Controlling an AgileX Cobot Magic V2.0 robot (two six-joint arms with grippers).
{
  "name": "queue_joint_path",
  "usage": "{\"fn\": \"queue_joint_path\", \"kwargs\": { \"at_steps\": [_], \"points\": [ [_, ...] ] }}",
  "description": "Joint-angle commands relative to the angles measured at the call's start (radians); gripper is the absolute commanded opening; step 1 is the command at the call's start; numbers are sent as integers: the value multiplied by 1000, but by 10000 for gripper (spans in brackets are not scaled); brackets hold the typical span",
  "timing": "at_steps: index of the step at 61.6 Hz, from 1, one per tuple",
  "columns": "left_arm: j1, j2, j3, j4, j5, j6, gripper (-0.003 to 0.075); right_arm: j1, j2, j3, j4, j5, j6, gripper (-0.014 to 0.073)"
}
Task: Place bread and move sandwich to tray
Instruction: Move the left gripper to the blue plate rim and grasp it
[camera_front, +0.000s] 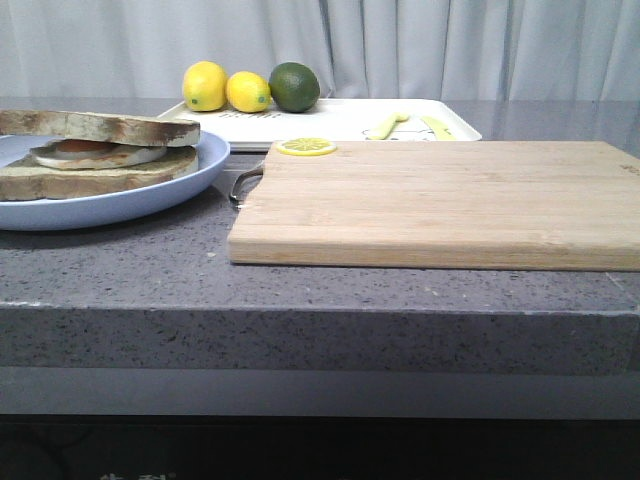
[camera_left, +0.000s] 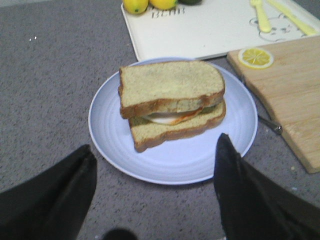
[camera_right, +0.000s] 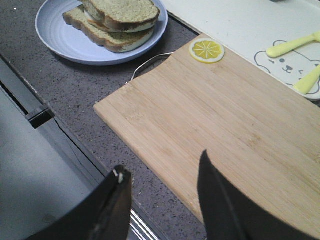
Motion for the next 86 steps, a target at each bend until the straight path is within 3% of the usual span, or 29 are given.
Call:
{"fn": "queue_joint_path", "kwargs": {
  "at_steps": [1, 12, 22, 36, 49, 75, 86],
  "points": [
    [-6, 50, -89, 34, 37, 1, 491, -1, -8, -24, 19, -64, -4, 337],
    [40, 191, -188, 89, 172, 1, 491, -1, -8, -24, 19, -63, -4, 337],
    [201, 339, -250, 43, 203, 23, 491, -1, -8, -24, 19, -62, -4, 337],
    [468, 497, -271, -451, 198, 366, 491, -1, -8, -24, 19, -62, -4, 337],
    [609, 619, -271, -768, 198, 533, 491, -1, -8, -24, 19, -62, -4, 337],
    [634, 816, -271, -1027, 168, 655, 485, -1, -8, -24, 19, -62, -4, 337],
    [634, 850, -271, -1083, 153, 682, 325, -1, -8, -24, 19, -62, -4, 337]
  ]
}}
